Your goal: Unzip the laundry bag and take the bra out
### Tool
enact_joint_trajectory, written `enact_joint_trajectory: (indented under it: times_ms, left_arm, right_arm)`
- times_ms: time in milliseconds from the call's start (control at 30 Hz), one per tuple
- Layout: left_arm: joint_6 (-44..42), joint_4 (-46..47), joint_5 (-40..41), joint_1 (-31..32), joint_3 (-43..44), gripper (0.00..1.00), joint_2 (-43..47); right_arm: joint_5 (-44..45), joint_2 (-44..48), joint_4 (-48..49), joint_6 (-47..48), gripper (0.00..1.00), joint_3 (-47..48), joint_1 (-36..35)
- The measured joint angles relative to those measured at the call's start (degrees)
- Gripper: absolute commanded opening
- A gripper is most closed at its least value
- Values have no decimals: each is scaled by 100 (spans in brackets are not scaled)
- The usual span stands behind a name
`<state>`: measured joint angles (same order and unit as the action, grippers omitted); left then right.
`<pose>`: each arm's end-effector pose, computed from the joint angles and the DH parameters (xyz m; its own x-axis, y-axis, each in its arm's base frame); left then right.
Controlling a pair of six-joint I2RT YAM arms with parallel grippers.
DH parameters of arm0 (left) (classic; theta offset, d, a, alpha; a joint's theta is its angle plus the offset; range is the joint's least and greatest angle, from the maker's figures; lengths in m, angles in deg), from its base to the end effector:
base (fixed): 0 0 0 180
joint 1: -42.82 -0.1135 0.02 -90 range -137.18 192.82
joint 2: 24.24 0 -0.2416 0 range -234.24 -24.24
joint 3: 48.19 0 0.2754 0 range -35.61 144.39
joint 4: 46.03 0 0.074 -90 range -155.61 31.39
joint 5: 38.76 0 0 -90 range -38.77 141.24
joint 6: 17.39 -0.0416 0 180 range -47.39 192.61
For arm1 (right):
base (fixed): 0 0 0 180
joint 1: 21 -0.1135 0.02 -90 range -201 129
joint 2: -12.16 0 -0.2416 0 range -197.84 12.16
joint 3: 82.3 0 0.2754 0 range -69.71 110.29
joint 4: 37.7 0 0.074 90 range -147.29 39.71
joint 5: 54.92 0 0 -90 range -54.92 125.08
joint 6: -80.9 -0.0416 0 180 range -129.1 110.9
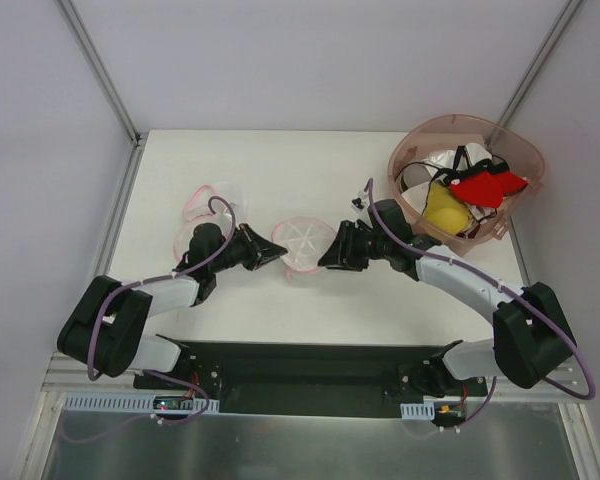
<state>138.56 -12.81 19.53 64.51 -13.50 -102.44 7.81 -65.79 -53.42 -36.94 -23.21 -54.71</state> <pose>0.2502 -0.1230 0.1408 -0.7936 -0.5204 -0.3152 0.1724 0.3045 -0.9368 0.2569 0.1943 0.1978 -0.7944 -0.0310 -0.6066 -0.4932 0.6158 0.6144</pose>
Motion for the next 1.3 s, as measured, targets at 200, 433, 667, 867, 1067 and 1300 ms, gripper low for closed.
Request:
enact_joint_trajectory:
  times_ms: [200, 433, 667, 867, 1067, 1300]
  left_arm:
    - [264, -914, 313, 52, 101, 0, 566]
    - [841, -3434, 1882, 704, 802, 0, 2330]
    - [1598, -4686, 2597, 931, 1196, 0, 2181]
    - [1840, -5198, 2601, 1176, 1368, 0, 1674]
    - [1902, -5460, 2603, 1213, 1523, 0, 1679]
    - [1893, -5731, 2612, 1213, 1729, 0, 1904]
  right_arm:
    - [638, 127, -918, 417, 92, 492, 22]
    - [2767, 1458, -1974, 857, 73, 1121, -916]
    - [4144, 1296, -2037, 909, 46, 1469, -2684]
    - [4260, 546, -1888, 837, 33, 1467, -3093]
    - [4107, 136, -1620, 723, 43, 1467, -3108]
    - [4395, -125, -1552, 678, 81, 1445, -3108]
